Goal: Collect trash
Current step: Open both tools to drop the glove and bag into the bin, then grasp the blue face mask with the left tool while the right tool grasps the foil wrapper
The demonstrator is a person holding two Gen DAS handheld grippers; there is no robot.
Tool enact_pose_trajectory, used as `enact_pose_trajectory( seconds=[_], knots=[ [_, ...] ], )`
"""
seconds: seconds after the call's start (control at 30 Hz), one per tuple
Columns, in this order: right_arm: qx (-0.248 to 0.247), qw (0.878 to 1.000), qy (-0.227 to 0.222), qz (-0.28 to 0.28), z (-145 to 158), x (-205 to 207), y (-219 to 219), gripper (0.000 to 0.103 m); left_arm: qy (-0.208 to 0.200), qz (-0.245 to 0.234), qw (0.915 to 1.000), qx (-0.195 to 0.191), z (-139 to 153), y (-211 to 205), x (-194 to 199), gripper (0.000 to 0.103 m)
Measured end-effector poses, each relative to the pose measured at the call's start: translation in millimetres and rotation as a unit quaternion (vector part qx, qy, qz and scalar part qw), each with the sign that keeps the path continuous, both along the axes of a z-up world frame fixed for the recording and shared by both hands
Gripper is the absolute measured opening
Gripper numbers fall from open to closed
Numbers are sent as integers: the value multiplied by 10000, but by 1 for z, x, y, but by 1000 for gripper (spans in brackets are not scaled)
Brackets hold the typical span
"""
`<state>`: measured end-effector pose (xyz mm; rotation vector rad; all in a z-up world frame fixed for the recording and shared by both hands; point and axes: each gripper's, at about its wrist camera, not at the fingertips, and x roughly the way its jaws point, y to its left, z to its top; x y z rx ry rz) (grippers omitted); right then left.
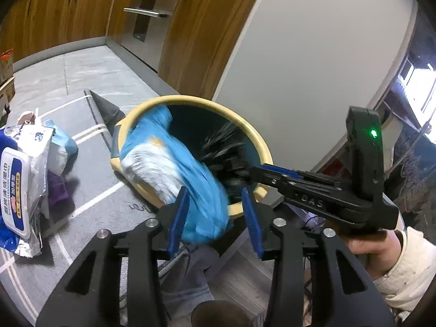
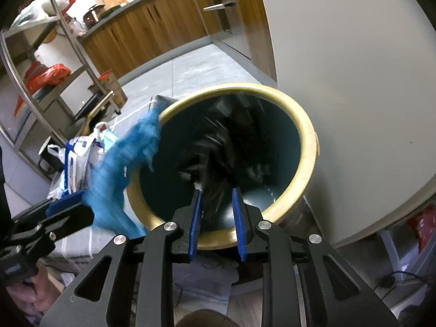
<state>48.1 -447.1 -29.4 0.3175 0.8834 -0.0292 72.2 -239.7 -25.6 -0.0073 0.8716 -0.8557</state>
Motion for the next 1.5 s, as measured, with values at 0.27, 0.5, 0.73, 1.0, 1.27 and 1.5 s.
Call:
enact_pose_trajectory(
  seconds=[0.27, 0.5, 0.73, 1.0, 1.27, 1.5],
  knots=[
    [45, 9999, -39, -89, -1, 0, -2, 33, -73, 91, 9999, 89, 0, 5, 3, 50],
    [78, 9999, -133, -32, 2, 2, 3, 46, -348, 514, 9980, 98, 6, 29, 6, 72],
    [87, 9996, -174, 216, 6, 11, 24, 54, -477, 1193, 9916, 120, 11, 73, 18, 81],
    [187, 9975, -221, 639, 13, 22, 57, 63, -531, 1919, 9797, 229, 13, 128, 26, 87],
    [361, 9936, -165, 1056, 18, 36, 99, 68, -474, 2478, 9670, 363, 10, 177, 33, 88],
    [504, 9893, 14, 1369, 12, 58, 145, 69, -336, 2875, 9563, 421, 9, 228, 41, 89]
  ],
)
